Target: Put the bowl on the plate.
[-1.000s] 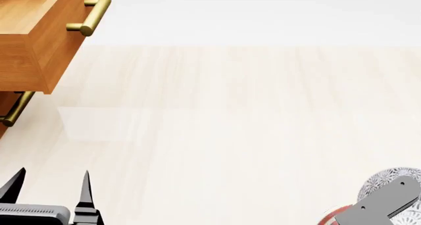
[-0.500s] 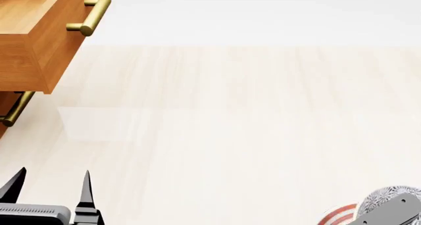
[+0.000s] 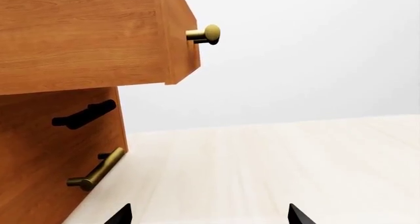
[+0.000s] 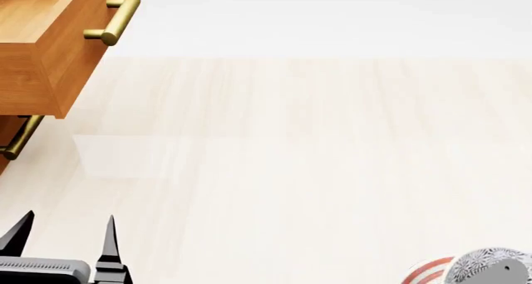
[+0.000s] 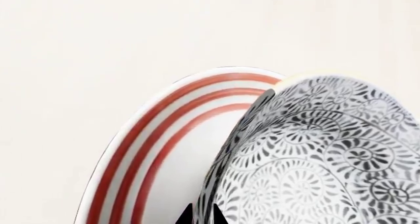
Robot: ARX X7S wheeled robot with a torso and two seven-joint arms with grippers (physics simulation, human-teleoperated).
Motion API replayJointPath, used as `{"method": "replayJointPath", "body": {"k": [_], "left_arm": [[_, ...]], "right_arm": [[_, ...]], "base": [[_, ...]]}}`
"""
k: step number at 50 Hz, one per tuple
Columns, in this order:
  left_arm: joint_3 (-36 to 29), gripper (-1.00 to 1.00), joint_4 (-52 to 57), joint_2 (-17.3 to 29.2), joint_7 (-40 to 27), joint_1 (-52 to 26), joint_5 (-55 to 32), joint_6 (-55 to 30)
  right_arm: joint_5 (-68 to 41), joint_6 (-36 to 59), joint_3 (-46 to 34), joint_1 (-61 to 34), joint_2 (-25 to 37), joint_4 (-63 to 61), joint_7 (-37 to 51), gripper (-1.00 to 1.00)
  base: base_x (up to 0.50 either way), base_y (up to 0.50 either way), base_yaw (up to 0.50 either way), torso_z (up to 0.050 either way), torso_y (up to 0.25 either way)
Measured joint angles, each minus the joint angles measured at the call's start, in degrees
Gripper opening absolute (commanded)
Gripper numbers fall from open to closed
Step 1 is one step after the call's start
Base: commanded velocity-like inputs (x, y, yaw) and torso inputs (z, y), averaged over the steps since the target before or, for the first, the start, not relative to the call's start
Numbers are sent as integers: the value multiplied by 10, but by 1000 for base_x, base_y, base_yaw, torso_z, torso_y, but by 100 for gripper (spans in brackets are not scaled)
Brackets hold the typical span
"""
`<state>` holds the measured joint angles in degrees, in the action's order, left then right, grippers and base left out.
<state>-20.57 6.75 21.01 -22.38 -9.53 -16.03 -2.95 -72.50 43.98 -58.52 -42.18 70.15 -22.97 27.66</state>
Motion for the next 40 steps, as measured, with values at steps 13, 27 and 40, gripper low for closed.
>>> {"method": "replayJointPath", "body": {"k": [13,27,40], "left_arm": [[-2,100,-2,1,0,-1,-1,1],[-5,100,1,2,1,-4,-3,-1],[-7,100,8,4,-1,-3,-4,-3]], "right_arm": [[-2,-15,1,8,2,4,-1,-100],[-15,-22,12,11,24,-7,17,100],[-22,-37,24,8,38,-21,25,100]], "base": [[0,0,0,0,0],[0,0,0,0,0],[0,0,0,0,0]]}}
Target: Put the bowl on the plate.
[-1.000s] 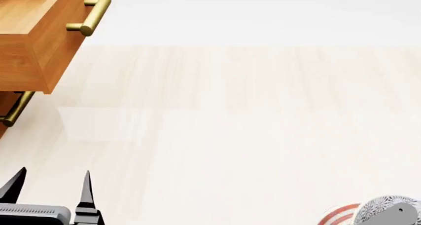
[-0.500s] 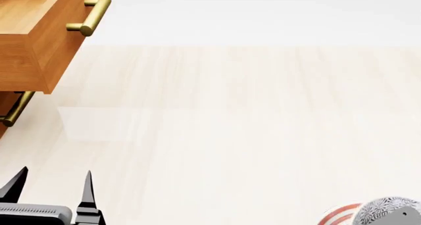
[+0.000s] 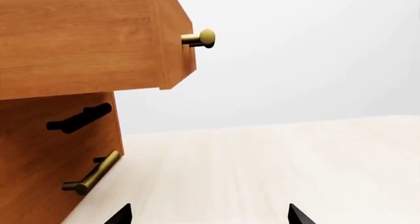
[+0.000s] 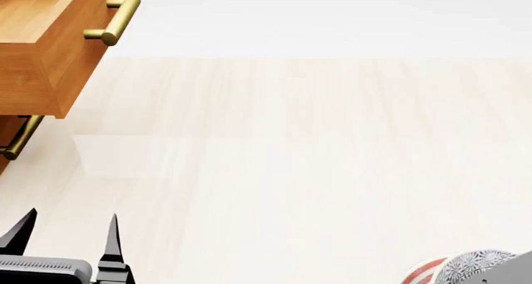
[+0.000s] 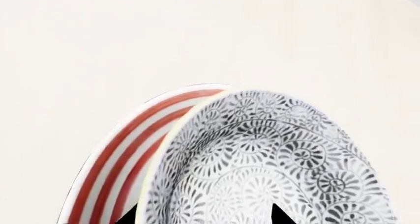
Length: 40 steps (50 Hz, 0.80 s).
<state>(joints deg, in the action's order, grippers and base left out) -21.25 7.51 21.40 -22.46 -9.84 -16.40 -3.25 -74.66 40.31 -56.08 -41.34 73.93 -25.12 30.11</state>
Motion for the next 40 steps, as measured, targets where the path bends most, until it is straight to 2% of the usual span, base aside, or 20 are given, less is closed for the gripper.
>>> {"method": "replayJointPath", "body": {"k": [40], "left_arm": [[-2,100,6,5,-4,1,-4,0]], "right_arm": [[3,-29,31,-23,12,-91,9,100]], "base": [[0,0,0,0,0]]}}
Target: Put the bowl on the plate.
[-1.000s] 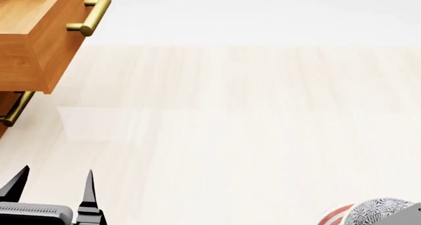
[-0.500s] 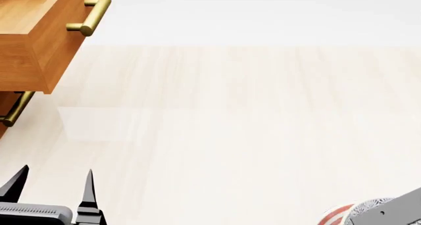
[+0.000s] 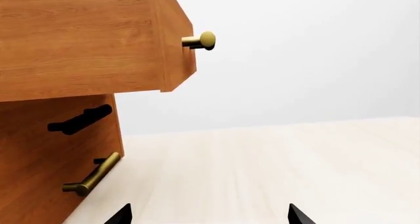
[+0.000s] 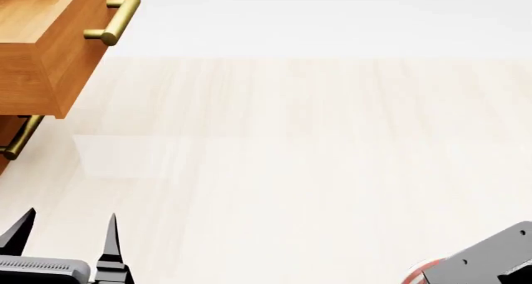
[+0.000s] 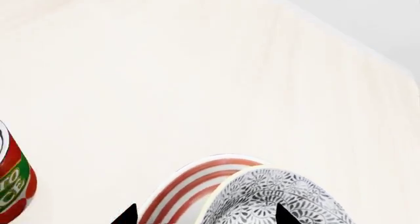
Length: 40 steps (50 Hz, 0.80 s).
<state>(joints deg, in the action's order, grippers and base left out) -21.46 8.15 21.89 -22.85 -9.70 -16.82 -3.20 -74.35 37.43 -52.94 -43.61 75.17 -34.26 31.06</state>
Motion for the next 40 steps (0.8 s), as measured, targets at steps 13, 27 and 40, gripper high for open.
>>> {"method": "replayJointPath", "body": {"k": [13,27,40], "left_arm": [[0,100,3,2,-1,1,-2,0],[-2,100,3,3,-2,0,-3,1],[-3,100,4,4,-3,-1,-4,0]], "right_arm": [[-1,-21,14,-7,9,-35,1,100],[2,-62,30,-7,20,-58,1,100],[13,-87,41,-7,25,-74,6,100]], "base": [[0,0,0,0,0],[0,0,0,0,0],[0,0,0,0,0]]}}
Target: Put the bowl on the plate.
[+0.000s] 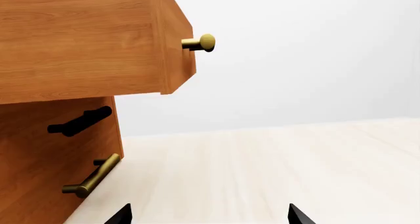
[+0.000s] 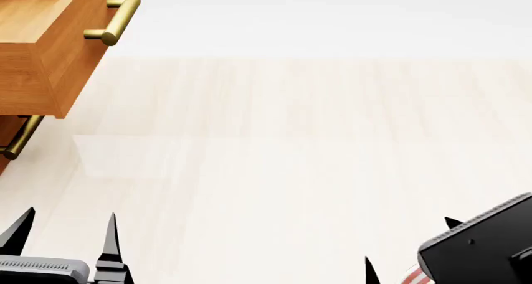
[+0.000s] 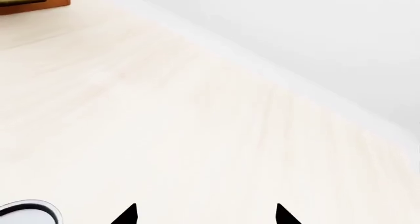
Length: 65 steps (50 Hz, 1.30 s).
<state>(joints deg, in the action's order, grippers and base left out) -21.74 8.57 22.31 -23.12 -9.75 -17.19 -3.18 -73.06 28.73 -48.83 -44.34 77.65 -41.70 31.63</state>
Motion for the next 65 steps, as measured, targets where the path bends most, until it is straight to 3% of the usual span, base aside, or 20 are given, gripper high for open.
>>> {"method": "replayJointPath", "body": {"k": [65], "left_arm": [[-6,100,14,7,-8,0,-2,-5]], "right_arm": [[122,-117,25,22,27,-66,-6,100]], "base": [[0,0,0,0,0]]}}
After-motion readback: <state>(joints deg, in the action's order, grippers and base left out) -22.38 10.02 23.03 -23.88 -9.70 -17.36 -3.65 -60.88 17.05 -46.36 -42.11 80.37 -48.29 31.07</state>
